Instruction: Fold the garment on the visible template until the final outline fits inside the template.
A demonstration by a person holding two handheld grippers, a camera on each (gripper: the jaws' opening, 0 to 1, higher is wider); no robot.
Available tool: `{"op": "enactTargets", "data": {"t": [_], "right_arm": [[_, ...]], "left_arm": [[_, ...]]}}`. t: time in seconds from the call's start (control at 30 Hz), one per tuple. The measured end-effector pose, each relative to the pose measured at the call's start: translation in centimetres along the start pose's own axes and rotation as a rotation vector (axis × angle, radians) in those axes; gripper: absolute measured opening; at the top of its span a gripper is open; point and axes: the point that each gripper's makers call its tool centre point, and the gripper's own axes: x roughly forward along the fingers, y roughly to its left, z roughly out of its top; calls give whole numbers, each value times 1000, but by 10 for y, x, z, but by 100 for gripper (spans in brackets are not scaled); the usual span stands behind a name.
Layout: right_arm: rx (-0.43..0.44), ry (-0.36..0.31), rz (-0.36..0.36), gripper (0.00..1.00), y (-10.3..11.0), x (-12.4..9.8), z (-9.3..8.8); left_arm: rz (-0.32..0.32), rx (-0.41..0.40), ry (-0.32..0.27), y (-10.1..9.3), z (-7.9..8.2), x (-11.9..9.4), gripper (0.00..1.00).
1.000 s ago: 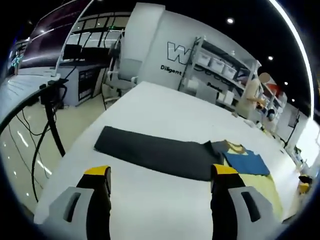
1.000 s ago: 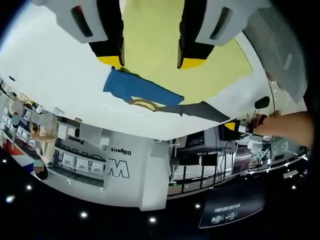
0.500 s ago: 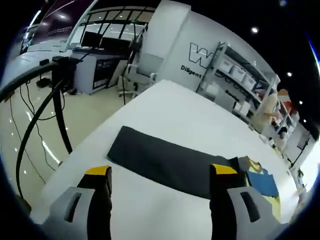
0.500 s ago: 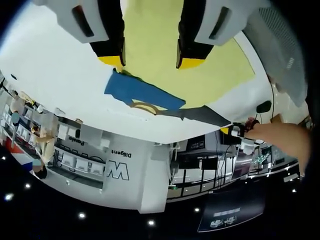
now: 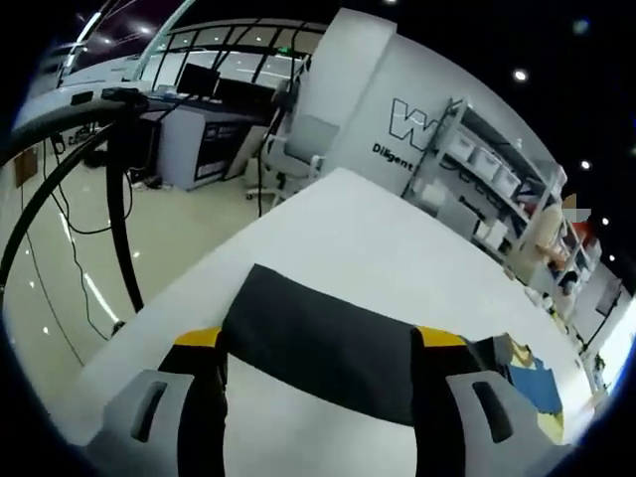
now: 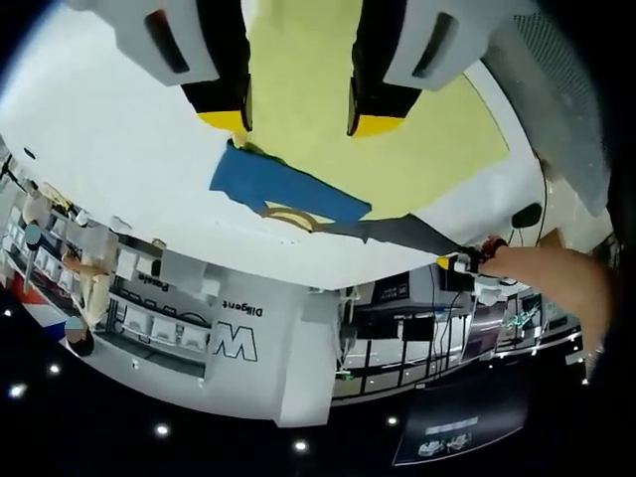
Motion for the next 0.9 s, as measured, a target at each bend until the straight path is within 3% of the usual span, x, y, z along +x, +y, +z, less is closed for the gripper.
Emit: {"op": "enactTargets", "data": {"t": [0.3,0.53,0.9], "right_arm": [[-4,15,0,33,0,1,-3],[-10,22,-2,30,0,1,-4],[-22,37,2,28,1,2,-7]], "left_arm": [[42,-36,-18,11,10,7,57],[97,-43,-5,23,5,10,33],[156,-69,-15,29,2,13,14]]}}
